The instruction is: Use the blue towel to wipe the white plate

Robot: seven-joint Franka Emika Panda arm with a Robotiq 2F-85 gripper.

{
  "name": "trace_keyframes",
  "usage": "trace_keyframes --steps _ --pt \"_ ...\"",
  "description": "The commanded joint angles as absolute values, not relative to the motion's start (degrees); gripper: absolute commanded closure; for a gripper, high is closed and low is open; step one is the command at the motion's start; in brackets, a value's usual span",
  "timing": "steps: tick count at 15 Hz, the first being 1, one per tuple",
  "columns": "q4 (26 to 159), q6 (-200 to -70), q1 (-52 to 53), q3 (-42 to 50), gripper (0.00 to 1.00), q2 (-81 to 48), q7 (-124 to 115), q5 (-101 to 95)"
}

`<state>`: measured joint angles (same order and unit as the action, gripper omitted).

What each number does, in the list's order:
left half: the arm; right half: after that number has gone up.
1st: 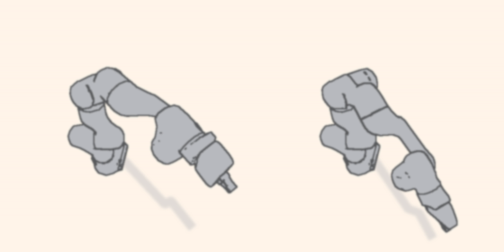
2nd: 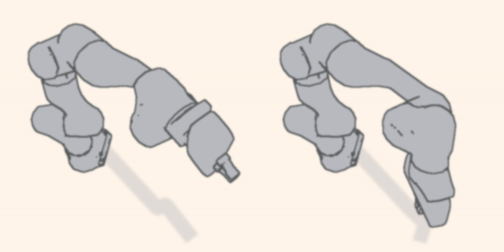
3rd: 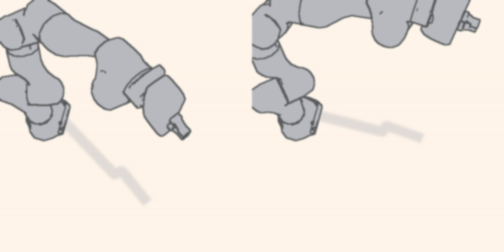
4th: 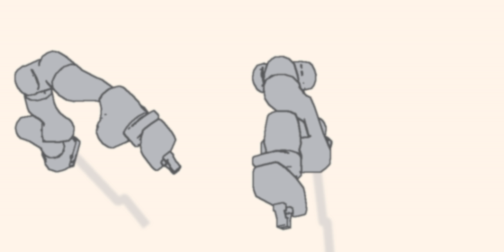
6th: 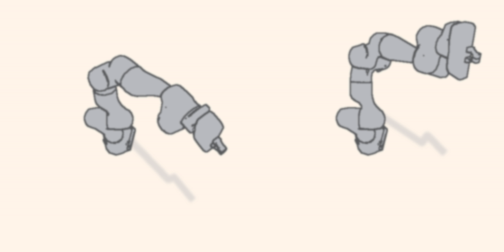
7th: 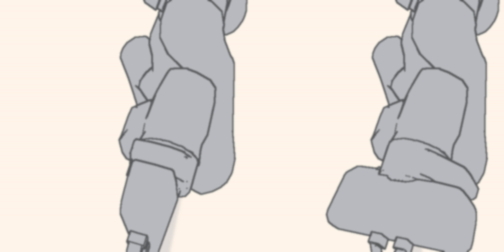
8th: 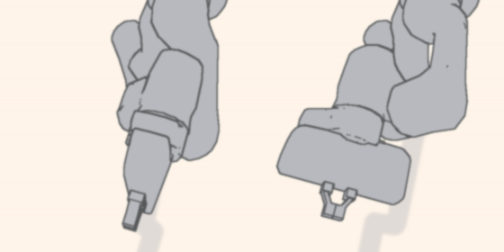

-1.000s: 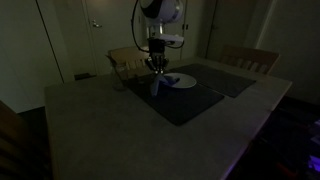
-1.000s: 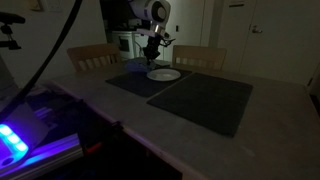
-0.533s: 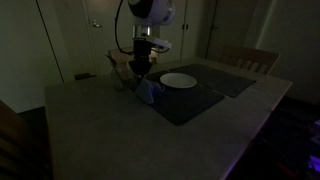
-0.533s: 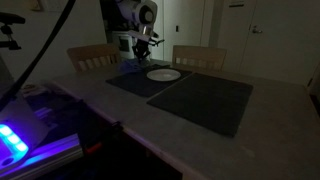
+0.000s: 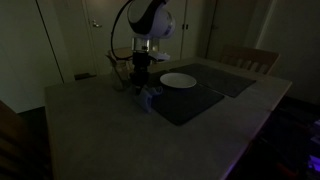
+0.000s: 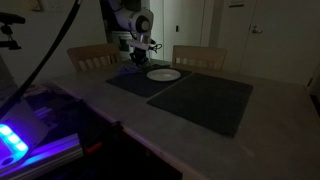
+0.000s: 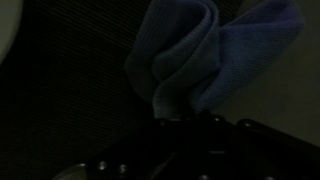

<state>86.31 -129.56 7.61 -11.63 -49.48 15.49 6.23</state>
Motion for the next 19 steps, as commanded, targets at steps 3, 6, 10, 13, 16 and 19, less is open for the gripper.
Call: trace_keyframes --steps 3,6,10,13,16,19 --pt "88.9 -132.1 7.4 -10.7 0.53 -47.3 15.0 4.2" --pt "89.0 -132.3 8.1 -8.8 0.31 -45.5 12.9 1.3" --pt "89.6 -131.7 7.8 -7.4 0.03 -42.3 10.0 -1.1" --pt "89.7 -130.7 8.4 -5.9 0.00 -39.8 7.1 -2.4" --pt "89.4 -126.9 10.3 -2.6 0.00 -38.0 1.1 -6.4" --pt "89.5 -122.2 11.0 -1.1 0.00 -36.5 -2.9 -8.9"
